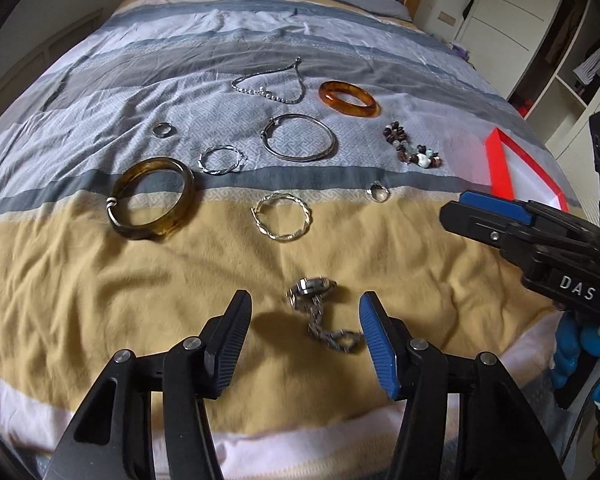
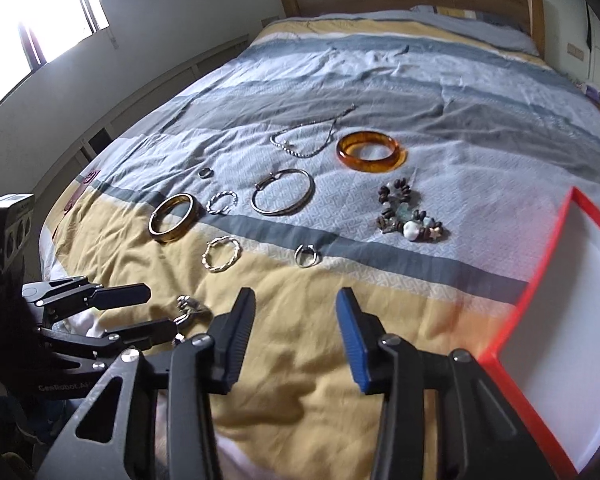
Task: Organize jewelry
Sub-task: 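Grasp the silver chain watch with the left tool while the right tool grasps a small silver ring, then carry the watch in the left tool while the right tool carries the ring to the red box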
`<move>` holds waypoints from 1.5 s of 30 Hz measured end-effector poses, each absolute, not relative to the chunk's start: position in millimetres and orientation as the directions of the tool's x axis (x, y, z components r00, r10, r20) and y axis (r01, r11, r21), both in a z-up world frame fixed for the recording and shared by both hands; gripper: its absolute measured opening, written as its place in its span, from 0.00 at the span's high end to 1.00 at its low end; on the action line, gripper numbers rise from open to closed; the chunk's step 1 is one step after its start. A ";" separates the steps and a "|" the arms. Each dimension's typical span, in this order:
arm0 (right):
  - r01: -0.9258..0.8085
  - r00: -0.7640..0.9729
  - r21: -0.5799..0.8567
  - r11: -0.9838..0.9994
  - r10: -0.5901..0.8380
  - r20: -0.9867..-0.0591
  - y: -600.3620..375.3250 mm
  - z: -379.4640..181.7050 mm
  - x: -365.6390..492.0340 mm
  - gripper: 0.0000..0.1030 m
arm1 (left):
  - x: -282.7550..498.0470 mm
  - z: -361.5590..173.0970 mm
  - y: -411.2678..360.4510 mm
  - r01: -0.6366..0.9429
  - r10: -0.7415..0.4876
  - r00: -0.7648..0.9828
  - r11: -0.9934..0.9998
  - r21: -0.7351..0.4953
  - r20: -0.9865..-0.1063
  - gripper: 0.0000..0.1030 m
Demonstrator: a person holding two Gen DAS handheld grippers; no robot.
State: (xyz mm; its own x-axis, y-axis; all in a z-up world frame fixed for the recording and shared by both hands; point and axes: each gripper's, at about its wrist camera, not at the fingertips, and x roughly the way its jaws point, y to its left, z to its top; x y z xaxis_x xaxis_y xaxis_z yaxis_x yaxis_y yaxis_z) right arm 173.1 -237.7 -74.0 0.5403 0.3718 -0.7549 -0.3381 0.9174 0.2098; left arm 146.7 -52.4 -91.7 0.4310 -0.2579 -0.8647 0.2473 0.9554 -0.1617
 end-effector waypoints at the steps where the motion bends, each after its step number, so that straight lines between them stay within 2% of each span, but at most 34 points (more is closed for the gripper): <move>1: -0.342 0.536 0.209 0.916 0.373 -0.757 -236.3 -77.7 179.7 0.61 | 149.9 -94.6 -53.7 0.250 -0.256 0.426 0.955 -0.160 -0.867 0.48; 6: -0.342 0.507 0.237 0.910 0.390 -0.768 -229.8 -96.6 207.3 0.61 | 162.1 -115.2 -62.8 0.268 -0.260 0.375 0.949 -0.165 -0.890 0.64; 11: -0.362 0.479 0.221 0.906 0.384 -0.789 -214.0 -115.1 224.6 0.71 | 165.6 -123.5 -61.9 0.271 -0.275 0.364 0.945 -0.181 -0.890 0.71; 14: -0.365 0.483 0.195 0.910 0.365 -0.796 -208.7 -120.6 229.2 0.82 | 167.3 -126.4 -62.2 0.273 -0.279 0.363 0.944 -0.185 -0.889 0.72; 22: -0.355 0.499 0.200 0.913 0.366 -0.785 -211.5 -118.8 222.5 0.83 | 163.3 -123.3 -62.6 0.278 -0.283 0.386 0.943 -0.182 -0.878 0.72; 36: -0.315 0.592 0.218 0.924 0.371 -0.715 -244.8 -63.6 165.9 0.83 | 136.6 -82.2 -63.8 0.290 -0.264 0.474 0.948 -0.134 -0.840 0.72; 45: -0.228 0.677 0.223 0.948 0.319 -0.663 -307.2 -32.9 112.6 0.83 | 117.9 -50.0 -108.1 0.385 -0.317 0.490 0.914 -0.125 -0.812 0.72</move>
State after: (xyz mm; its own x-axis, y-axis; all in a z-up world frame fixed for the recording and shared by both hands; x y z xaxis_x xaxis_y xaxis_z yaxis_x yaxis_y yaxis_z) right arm 112.6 -307.2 -32.9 0.6767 0.3192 -0.6634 -0.2279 0.9477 0.2234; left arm 117.9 -108.1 -50.0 0.4896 -0.3170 -0.8123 0.3850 0.9144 -0.1249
